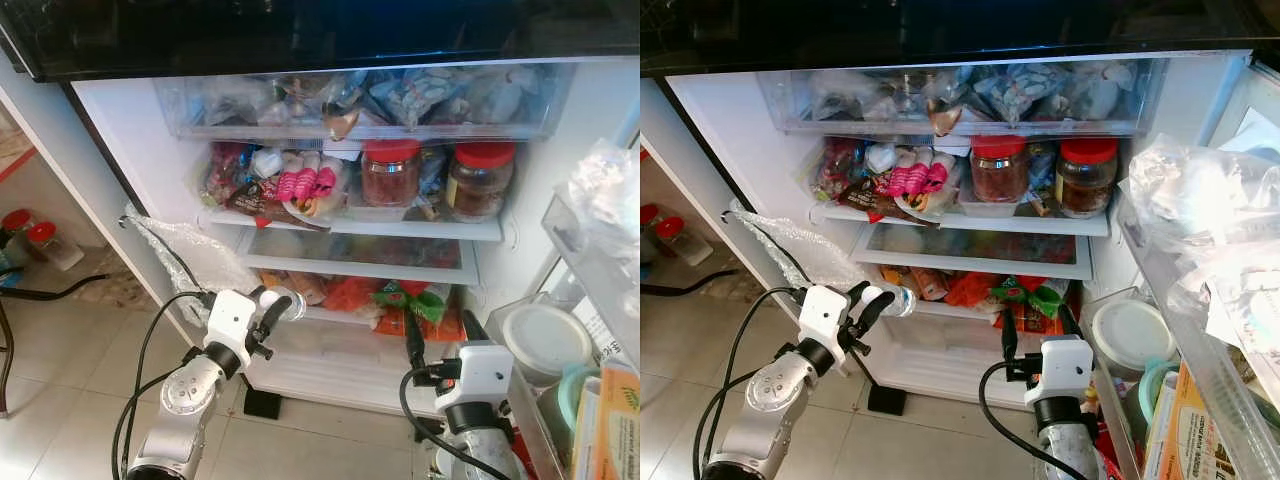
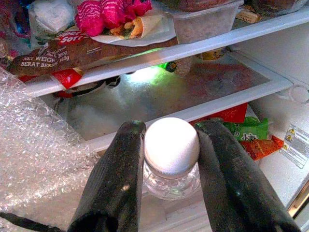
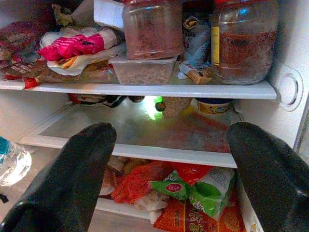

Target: Restocking fridge

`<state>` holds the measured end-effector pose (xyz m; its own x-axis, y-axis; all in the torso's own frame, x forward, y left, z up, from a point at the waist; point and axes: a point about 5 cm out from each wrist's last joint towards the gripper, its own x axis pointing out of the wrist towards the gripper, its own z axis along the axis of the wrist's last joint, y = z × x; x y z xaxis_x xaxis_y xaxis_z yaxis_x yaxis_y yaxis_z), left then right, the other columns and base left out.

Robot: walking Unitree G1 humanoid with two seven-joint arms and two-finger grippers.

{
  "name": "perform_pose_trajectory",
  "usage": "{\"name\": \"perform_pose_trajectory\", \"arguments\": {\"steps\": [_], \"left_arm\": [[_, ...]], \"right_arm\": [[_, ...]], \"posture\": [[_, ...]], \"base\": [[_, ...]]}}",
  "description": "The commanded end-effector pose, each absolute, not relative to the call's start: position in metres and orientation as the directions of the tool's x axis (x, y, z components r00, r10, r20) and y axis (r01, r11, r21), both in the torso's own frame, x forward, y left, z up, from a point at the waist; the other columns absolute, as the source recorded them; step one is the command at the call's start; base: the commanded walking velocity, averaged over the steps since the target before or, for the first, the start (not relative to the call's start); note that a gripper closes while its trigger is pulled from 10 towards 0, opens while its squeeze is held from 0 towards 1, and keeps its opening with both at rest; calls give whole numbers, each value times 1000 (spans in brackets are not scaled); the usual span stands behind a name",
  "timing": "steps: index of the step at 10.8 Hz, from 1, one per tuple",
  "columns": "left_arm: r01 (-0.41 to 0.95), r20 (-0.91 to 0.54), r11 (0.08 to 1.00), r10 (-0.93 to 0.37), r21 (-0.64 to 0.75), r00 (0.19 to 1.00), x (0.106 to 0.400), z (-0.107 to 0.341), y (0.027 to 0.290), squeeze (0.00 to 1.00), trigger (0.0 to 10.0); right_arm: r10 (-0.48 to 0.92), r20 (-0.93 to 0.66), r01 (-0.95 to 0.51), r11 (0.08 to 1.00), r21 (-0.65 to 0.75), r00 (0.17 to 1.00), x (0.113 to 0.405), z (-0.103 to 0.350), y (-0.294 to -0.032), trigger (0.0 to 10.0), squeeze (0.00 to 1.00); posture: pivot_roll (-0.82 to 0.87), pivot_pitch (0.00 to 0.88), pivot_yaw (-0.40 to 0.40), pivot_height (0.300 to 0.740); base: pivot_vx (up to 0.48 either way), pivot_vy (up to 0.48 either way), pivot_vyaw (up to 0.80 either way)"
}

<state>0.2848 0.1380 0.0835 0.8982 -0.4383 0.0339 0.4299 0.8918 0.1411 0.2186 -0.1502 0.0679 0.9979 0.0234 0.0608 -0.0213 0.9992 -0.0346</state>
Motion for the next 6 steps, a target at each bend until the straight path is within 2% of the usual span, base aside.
{"name": "perform_pose_trajectory", "arguments": {"steps": [1,3,6], "left_arm": [[415,53,898,-426,143,903,285,89,144,0,10000],[414,52,900,-424,140,904,285,88,144,0,10000],[414,52,900,-424,140,904,285,88,144,0,10000]], "right_arm": [[-21,27,22,999,-26,999,217,63,-157,10000,0],[-15,53,17,1000,-27,998,217,65,-156,10000,0],[-13,39,14,999,-36,999,216,63,-156,10000,0]], "posture": [[-206,60,132,695],[-206,59,132,660],[-205,58,133,660]], "base": [[0,0,0],[0,0,0],[0,0,0]]}}
